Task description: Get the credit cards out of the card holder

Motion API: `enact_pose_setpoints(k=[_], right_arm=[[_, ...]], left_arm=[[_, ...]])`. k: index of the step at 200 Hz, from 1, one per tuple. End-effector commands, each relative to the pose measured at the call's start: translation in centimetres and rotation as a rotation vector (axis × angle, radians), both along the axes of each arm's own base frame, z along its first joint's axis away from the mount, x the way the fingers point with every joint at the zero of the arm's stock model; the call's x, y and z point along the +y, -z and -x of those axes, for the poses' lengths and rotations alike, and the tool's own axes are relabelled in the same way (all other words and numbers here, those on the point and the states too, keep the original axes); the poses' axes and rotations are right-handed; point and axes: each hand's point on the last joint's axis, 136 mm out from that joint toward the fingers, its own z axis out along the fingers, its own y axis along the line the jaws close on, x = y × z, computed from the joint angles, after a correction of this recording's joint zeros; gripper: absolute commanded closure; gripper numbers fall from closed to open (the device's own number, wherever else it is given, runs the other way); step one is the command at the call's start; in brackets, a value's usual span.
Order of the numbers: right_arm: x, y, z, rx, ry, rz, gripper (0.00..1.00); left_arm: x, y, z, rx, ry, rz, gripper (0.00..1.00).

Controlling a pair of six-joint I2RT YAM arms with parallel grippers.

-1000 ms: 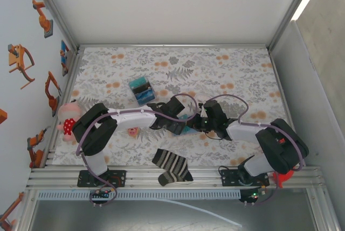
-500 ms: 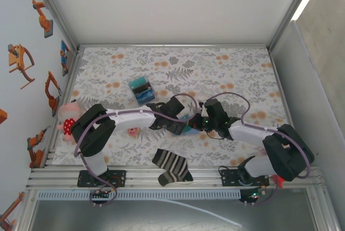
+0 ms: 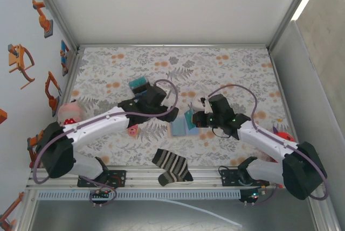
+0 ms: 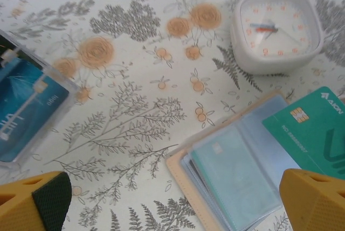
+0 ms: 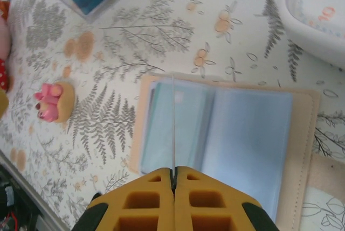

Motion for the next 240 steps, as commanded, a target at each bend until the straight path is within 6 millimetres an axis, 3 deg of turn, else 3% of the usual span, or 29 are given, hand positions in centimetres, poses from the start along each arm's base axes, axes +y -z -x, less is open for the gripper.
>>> enact_pose_setpoints(k=[1, 35, 70, 87, 138, 221, 240], right_arm=[[1.4, -4.1, 0.3, -0.140, -0.139, -0.035, 1.00], [2.8, -7.7, 0.9, -0.251, -0.277, -0.069, 1.00], [4.1, -9.9, 1.7, -0.300, -0.414, -0.104, 1.00], [4.6, -10.6, 2.2, -0.311, -0.469, -0.114, 1.00], [5.4, -12.1, 3.2, -0.322, -0.580, -0.149, 1.00], [6.0, -12.2, 3.8, -0.294, -0.670, -0.150, 1.00], [6.1, -12.4, 3.8, -0.299, -0.681, -0.151, 1.00]], left_arm=[[0.6, -2.4, 0.0, -0.051, 0.048, 0.110, 0.00], [0.7, -5.4, 1.2, -0.131, 0.177, 0.232, 0.00], [0.2, -7.7, 3.0, -0.157, 0.327, 0.333, 0.01], [0.1, -8.4, 3.4, -0.150, 0.381, 0.374, 0.05], [-0.6, -9.2, 4.4, -0.097, 0.506, 0.406, 0.18], [-2.2, -8.9, 5.4, -0.035, 0.641, 0.425, 0.28], [-2.7, -8.6, 6.2, 0.011, 0.695, 0.435, 0.36]])
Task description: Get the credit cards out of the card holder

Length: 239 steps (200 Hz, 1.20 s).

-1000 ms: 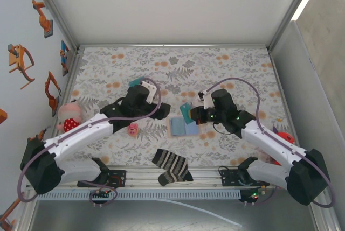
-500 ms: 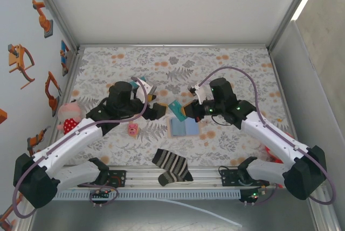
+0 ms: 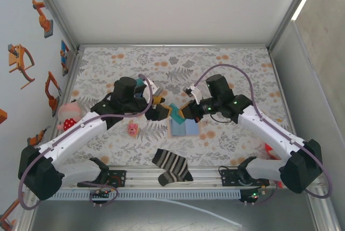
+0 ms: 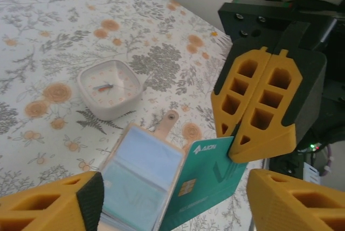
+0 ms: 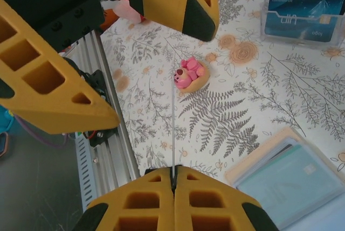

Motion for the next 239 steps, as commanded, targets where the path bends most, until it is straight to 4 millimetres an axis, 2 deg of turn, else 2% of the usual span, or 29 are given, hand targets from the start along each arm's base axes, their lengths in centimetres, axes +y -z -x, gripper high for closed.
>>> enact_pose_setpoints(k=[1, 33, 54, 76, 88, 123, 146, 168, 208, 239], right_arm=[[0.4, -1.5, 0.6, -0.027, -0.058, -0.022, 1.00], [0.6, -1.8, 0.7, -0.034, -0.076, -0.039, 1.00], [0.6, -1.9, 0.7, -0.044, -0.076, -0.044, 1.00], [0.4, -1.6, 0.5, -0.053, -0.056, -0.037, 1.00], [0.2, -1.4, 0.1, -0.069, -0.022, -0.032, 0.99], [-1.4, -2.0, -1.3, -0.167, 0.155, -0.070, 0.65], [-2.6, -3.0, -2.2, -0.192, 0.298, -0.143, 0.58], [-2.7, -3.7, -2.4, -0.149, 0.372, -0.284, 0.53], [-1.0, -6.0, -1.9, -0.048, 0.318, -0.580, 0.46], [1.1, -6.5, -1.5, -0.058, 0.246, -0.598, 0.46]], left_arm=[[-0.7, -0.9, 1.3, 0.010, 0.118, 0.022, 0.36], [-1.0, -0.3, 1.7, 0.048, 0.153, 0.020, 0.50], [-1.0, -0.4, 1.9, 0.054, 0.164, 0.025, 0.77], [-0.9, -0.6, 2.0, 0.053, 0.159, 0.032, 1.00], [-0.8, -1.0, 2.2, 0.044, 0.153, 0.044, 1.00], [0.4, -2.7, 1.3, -0.011, 0.010, 0.112, 1.00], [1.6, -4.4, 1.0, -0.051, -0.094, 0.199, 1.00], [3.0, -5.6, 0.5, -0.077, -0.205, 0.280, 1.00], [4.5, -8.3, 0.6, -0.107, -0.285, 0.425, 0.92], [4.4, -9.1, 1.0, -0.106, -0.265, 0.454, 0.92]])
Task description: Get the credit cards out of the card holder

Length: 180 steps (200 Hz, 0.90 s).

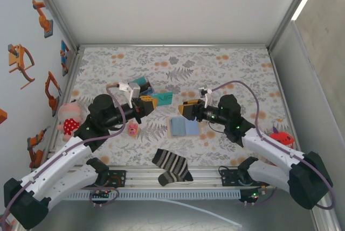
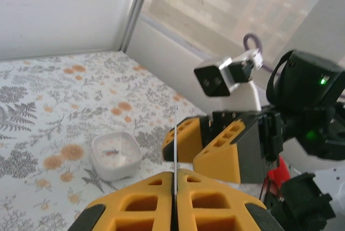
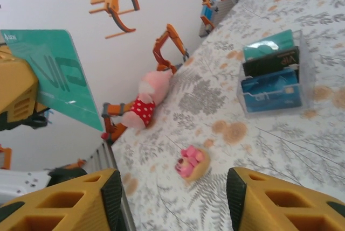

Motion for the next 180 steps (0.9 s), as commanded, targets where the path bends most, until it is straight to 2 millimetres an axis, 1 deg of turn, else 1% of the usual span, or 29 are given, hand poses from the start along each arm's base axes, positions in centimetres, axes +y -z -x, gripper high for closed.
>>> enact_pose_setpoints(k=[1, 22, 32, 57, 77, 92, 103, 119, 126, 133, 139, 148, 156, 163, 175, 180], right_arm=[[1.7, -5.6, 1.0, -0.117, -0.078, -0.164, 0.46], [3.4, -6.5, 1.7, -0.144, -0.153, -0.168, 0.46], [3.9, -7.0, 1.9, -0.157, -0.179, -0.177, 0.46], [4.2, -8.0, 1.8, -0.194, -0.191, -0.191, 0.47], [4.3, -8.7, 1.8, -0.218, -0.191, -0.197, 0.51], [4.3, -9.4, 1.9, -0.239, -0.198, -0.204, 0.60], [4.3, -9.8, 2.0, -0.255, -0.205, -0.208, 0.71], [4.2, -10.2, 2.3, -0.269, -0.216, -0.213, 0.94], [4.2, -10.3, 2.4, -0.276, -0.221, -0.214, 1.00], [4.2, -10.4, 2.6, -0.278, -0.230, -0.214, 1.00], [4.1, -10.3, 2.8, -0.279, -0.235, -0.212, 1.00], [4.1, -10.2, 2.9, -0.280, -0.243, -0.206, 1.00], [4.1, -10.1, 3.1, -0.278, -0.251, -0.196, 1.00], [4.1, -9.8, 3.2, -0.274, -0.255, -0.181, 1.00], [4.0, -9.1, 3.1, -0.260, -0.253, -0.137, 1.00], [4.0, -8.7, 3.1, -0.254, -0.249, -0.114, 1.00]], left_arm=[[0.1, -2.4, 0.0, -0.028, -0.009, 0.090, 0.92], [0.1, -2.6, 0.1, -0.027, -0.002, 0.113, 0.96], [0.1, -2.7, 0.3, -0.030, 0.005, 0.124, 0.96], [0.0, -3.1, 0.7, -0.035, 0.024, 0.133, 0.97], [-0.1, -3.2, 1.0, -0.031, 0.039, 0.137, 0.97], [-0.1, -3.3, 1.1, -0.028, 0.047, 0.140, 0.97], [-0.2, -3.3, 1.2, -0.027, 0.054, 0.140, 0.96], [-0.2, -3.4, 1.2, -0.027, 0.056, 0.137, 0.92], [-0.2, -3.4, 1.2, -0.029, 0.057, 0.135, 0.90], [-0.2, -3.4, 1.2, -0.029, 0.058, 0.129, 0.86], [-0.2, -3.4, 1.2, -0.031, 0.058, 0.122, 0.80], [-0.2, -3.4, 1.2, -0.041, 0.058, 0.101, 0.64], [-0.1, -3.4, 1.3, -0.051, 0.057, 0.072, 0.45], [0.0, -3.5, 1.3, -0.061, 0.048, 0.039, 0.32], [0.4, -3.9, 1.3, -0.090, 0.031, -0.014, 0.16], [0.6, -4.0, 1.2, -0.096, 0.023, -0.039, 0.12]])
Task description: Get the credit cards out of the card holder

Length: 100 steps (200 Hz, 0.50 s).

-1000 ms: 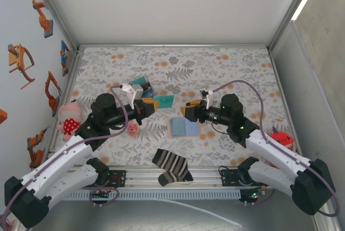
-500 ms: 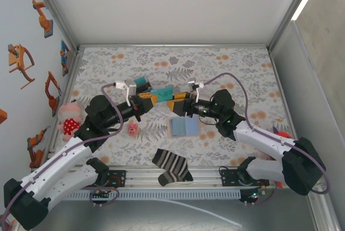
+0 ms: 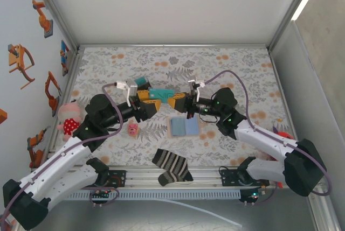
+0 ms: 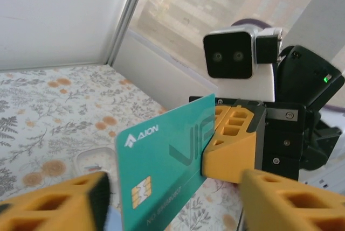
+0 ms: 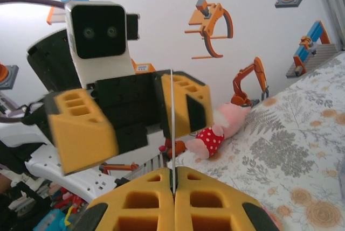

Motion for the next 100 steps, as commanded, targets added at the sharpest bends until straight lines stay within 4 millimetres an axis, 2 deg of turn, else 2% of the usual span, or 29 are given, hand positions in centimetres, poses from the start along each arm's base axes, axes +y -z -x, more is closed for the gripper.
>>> enact_pose_setpoints(k=[1, 23, 52, 100], right_arm=[[-0.2, -1.1, 0.6, -0.057, -0.011, 0.036, 1.00], [-0.7, 0.0, 0.6, -0.056, 0.017, 0.120, 1.00], [-1.4, 0.9, 1.1, -0.053, 0.022, 0.207, 1.00], [-1.6, 1.4, 2.1, -0.046, -0.023, 0.266, 1.00]], left_arm=[[0.8, -2.2, 0.6, -0.099, -0.007, -0.080, 0.11], [1.6, -3.0, 0.4, -0.136, -0.044, -0.162, 0.00], [2.1, -3.0, 0.1, -0.151, -0.055, -0.285, 0.03], [1.2, -2.1, 0.2, -0.117, 0.043, -0.412, 0.01]])
